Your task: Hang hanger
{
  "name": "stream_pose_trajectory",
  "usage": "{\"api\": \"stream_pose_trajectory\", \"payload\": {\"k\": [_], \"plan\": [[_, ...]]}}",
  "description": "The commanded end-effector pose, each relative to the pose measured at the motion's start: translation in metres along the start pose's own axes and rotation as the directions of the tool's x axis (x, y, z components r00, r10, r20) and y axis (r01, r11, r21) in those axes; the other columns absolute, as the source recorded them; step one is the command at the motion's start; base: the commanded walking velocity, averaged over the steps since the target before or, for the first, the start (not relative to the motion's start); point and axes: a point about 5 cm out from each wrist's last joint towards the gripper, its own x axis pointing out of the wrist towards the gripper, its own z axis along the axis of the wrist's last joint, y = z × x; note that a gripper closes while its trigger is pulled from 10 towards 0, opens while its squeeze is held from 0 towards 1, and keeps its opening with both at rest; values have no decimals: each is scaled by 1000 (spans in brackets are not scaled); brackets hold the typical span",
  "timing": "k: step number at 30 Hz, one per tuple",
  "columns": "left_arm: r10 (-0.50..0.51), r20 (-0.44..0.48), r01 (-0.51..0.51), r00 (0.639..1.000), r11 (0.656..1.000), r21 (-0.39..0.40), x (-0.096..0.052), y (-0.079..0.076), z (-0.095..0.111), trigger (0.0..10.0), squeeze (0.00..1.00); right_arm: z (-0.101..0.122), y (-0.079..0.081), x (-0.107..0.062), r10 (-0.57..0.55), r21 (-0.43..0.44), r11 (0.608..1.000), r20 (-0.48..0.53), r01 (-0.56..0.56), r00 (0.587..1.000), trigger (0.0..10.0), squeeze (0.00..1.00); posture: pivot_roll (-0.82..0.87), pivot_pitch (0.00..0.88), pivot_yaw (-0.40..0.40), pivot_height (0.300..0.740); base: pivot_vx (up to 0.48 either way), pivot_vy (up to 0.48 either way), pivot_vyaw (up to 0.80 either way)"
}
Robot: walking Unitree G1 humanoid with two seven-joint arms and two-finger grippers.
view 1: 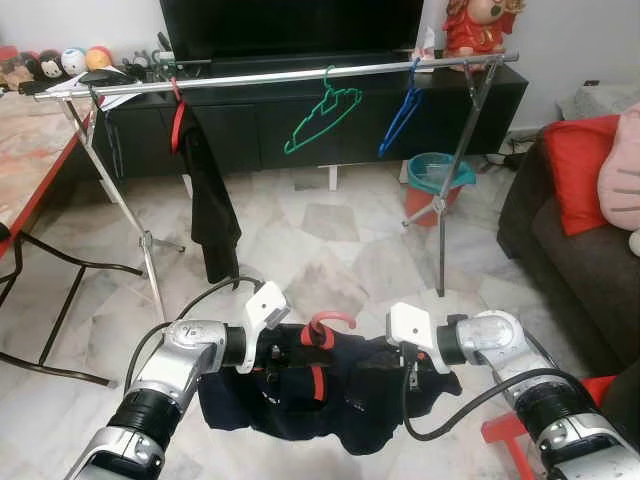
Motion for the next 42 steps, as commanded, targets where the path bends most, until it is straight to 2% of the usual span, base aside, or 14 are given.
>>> {"api": "stream_pose_trajectory", "payload": {"k": [1, 6, 7, 8, 11, 12, 16, 17, 18, 19, 33, 36, 42], "plan": [[-3, -1, 3, 1000, 1000, 4, 2, 0, -1, 0, 0, 13, -9, -2, -33, -36, 999, 37, 35, 999, 0, 0, 37, 0, 43, 740, 0, 0, 0], [-7, 1, 7, 1000, 1000, 3, 3, 0, -1, 0, 0, 13, -10, -2, -43, -35, 998, 37, 44, 998, 0, 0, 37, 0, 43, 740, 0, 0, 0], [-7, 2, 7, 1000, 1000, 3, 3, 0, 0, 0, 0, 12, -10, -3, -48, -38, 998, 32, 50, 998, 3686, 0, 37, 0, 42, 740, 0, 0, 0], [-6, 2, 6, 1000, 1000, 3, 3, 0, 0, 0, 0, 11, -10, -3, -54, -38, 998, 26, 55, 998, 9725, 0, 37, 0, 42, 740, 0, 0, 0], [-7, 1, 7, 1000, 1000, 4, 4, 0, 0, 0, 0, 10, -10, -3, -54, -34, 998, 23, 55, 998, 9608, 0, 38, 0, 42, 740, 0, 0, 0], [-8, 3, 8, 1000, 1000, 4, 4, 0, 0, 0, 0, 10, -10, -2, -60, -39, 997, 22, 61, 998, 10000, 0, 39, 0, 41, 740, 0, 0, 0], [-10, 3, 10, 1000, 1000, 3, 4, -1, -1, 0, 0, 9, -9, -1, -53, -35, 998, 12, 54, 999, 10000, 0, 40, 0, 40, 740, 0, 0, 0], [-10, 3, 10, 1000, 1000, 2, 4, -1, -1, 0, 0, 7, -9, -1, -45, -16, 999, 6, 46, 999, 10000, 55, 41, 0, 39, 740, 0, 0, 0], [-11, 3, 11, 1000, 1000, 2, 4, -1, -1, 0, 0, 7, -9, 0, -44, -12, 999, 6, 44, 999, 10000, 914, 41, 0, 39, 740, 0, 0, 0], [-11, 3, 11, 1000, 1000, 2, 4, -1, -1, 0, 0, 7, -9, -1, -44, -9, 999, 8, 44, 999, 10000, 1000, 41, 0, 39, 740, 0, 0, 0], [4, -18, -4, 1000, 1000, 6, 3, 0, -6, 0, 0, 4, -9, -6, -26, -5, 1000, -7, 26, 1000, 10000, 1000, 39, 0, 39, 740, 0, 0, 0], [31, -33, -31, 999, 999, 12, 3, 1, -10, 0, 0, 1, -5, -11, 21, -13, 1000, -34, -22, 999, 10000, 1000, 35, 0, 39, 740, 0, 0, 0], [101, -29, -100, 994, 995, 18, 3, 5, -14, 0, 0, -8, -3, -17, 32, -9, 999, -90, -33, 995, 10000, 1000, 33, 0, 40, 740, 0, 0, 0]]}}
